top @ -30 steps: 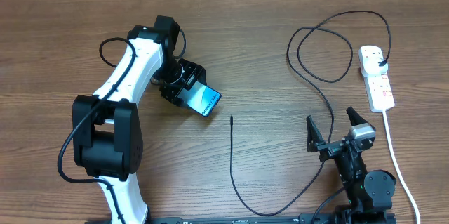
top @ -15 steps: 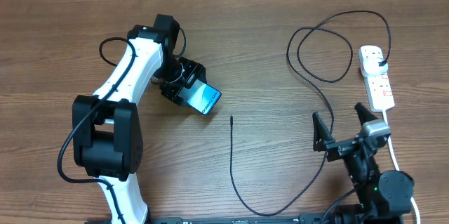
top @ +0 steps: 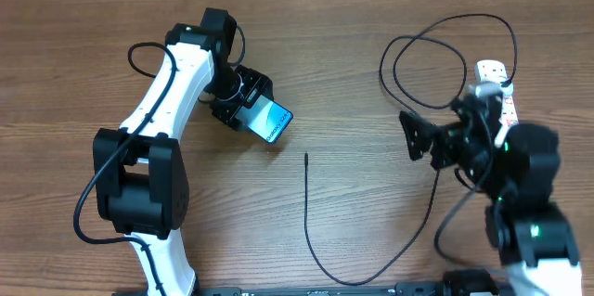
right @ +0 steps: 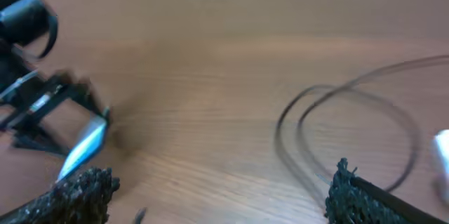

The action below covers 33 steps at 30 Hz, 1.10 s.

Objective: Plug charger to phone and switch on socket
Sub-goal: 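Raise the right arm and swing its gripper toward the phone, then move the open right gripper to the phone held by the left gripper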

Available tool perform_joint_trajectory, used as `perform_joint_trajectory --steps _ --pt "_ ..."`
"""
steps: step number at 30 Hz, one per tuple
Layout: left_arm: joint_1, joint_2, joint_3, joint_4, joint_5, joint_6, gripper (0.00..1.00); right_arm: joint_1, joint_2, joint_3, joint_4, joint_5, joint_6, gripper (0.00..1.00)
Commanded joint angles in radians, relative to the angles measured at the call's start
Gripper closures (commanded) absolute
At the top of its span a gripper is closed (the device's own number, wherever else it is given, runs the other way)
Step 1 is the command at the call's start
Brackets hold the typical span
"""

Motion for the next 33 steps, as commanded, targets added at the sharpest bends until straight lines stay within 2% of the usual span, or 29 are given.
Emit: perform_joint_trajectory --steps 1,6,8,16,20,33 --pt "-0.007 -0.045 0.031 -0.003 0.001 0.018 0.96 0.002 0.179 0.139 -0.021 -0.247 0.014 0.00" --pt "-0.007 -0.045 0.031 -0.003 0.001 0.018 0.96 0.002 0.365 0.194 0.069 -0.533 0.105 0.00" --pt "-0.007 -0.045 0.031 -0.003 0.001 0.018 0.96 0.002 0.421 0.194 0.126 -0.553 0.111 0.00" --pt "-0.007 -0.045 0.031 -0.003 -0.002 -0.010 0.96 0.003 0.612 0.193 0.255 -0.579 0.564 0.00" --pt "-0.007 -0.045 0.031 -0.003 -0.002 -0.037 0.96 0.005 0.685 0.193 0.259 -0.579 0.648 0.00" --pt "-0.029 -0.045 0.031 -0.003 0.007 -0.237 0.96 0.133 0.757 0.193 0.294 -0.515 0.680 0.00"
